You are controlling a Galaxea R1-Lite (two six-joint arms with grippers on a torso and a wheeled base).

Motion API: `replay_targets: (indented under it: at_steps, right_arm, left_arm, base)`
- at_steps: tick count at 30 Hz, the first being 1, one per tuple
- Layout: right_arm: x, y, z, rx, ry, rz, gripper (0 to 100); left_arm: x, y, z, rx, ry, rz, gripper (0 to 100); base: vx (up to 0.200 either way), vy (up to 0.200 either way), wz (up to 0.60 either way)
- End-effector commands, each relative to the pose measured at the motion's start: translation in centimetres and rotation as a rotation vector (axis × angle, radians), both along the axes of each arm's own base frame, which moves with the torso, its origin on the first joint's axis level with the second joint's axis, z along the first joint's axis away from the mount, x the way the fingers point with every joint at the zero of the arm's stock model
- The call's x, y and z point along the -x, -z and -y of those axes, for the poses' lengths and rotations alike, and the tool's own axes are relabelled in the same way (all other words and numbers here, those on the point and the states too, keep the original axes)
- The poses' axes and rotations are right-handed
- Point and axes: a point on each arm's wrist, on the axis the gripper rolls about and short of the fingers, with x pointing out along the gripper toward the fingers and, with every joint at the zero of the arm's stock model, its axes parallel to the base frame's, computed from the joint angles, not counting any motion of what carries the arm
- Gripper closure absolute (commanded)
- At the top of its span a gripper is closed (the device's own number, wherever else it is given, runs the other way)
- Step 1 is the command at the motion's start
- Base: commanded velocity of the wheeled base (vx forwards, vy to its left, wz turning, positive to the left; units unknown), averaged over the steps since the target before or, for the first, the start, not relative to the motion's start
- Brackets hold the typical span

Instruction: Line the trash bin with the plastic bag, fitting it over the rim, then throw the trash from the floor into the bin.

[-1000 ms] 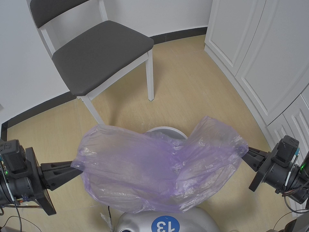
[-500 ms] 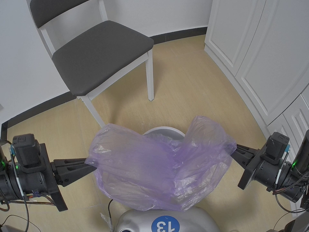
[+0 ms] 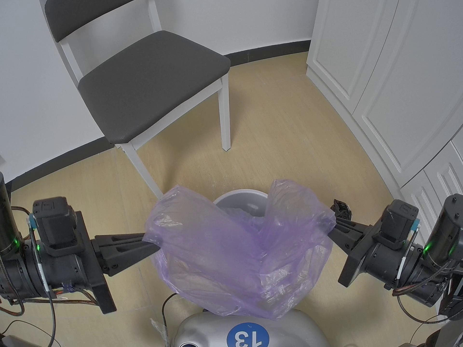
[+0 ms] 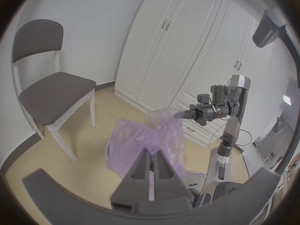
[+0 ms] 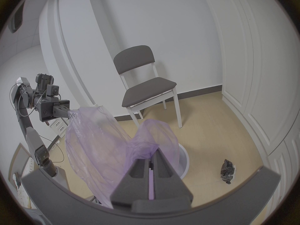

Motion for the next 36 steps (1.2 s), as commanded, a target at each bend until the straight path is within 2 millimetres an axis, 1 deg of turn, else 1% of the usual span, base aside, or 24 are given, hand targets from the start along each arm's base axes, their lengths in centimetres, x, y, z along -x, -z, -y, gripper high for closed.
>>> replay_targets:
  at_steps: [1, 13, 22, 25, 28, 36]
  right_arm:
    - [-0.1, 0.4, -0.3, 0.015, -0.005, -0.012, 100]
    - [0.2, 0.6, -0.3, 0.022, -0.015, -0.018, 100]
    - [0.3, 0.9, -0.1, 0.039, -0.012, -0.032, 100]
    - [0.3, 1.0, 0.0, 0.045, -0.01, -0.036, 100]
    - [0.5, 0.9, 0.4, 0.054, -0.005, -0.035, 100]
    - [1.2, 1.0, 1.3, 0.082, -0.004, -0.053, 100]
  left_arm:
    - [-0.2, 0.1, 0.2, -0.006, 0.002, -0.008, 100]
    - [-0.2, 0.1, 0.1, -0.003, -0.002, -0.005, 100]
    - [-0.1, 0.6, -0.2, -0.021, -0.052, -0.008, 100]
    - [0.2, 0.3, -0.5, -0.019, -0.075, 0.009, 100]
    - [0.5, 0.2, -0.8, -0.012, -0.081, 0.019, 100]
    - [0.9, 0.6, -1.2, -0.018, -0.084, 0.012, 100]
  base:
    - [0.0, 0.0, 0.0]
    - [0.0, 0.0, 0.0]
    - [0.0, 0.0, 0.0]
    - [0.0, 0.0, 0.0]
    - [0.0, 0.0, 0.0]
    - [0.0, 0.0, 0.0]
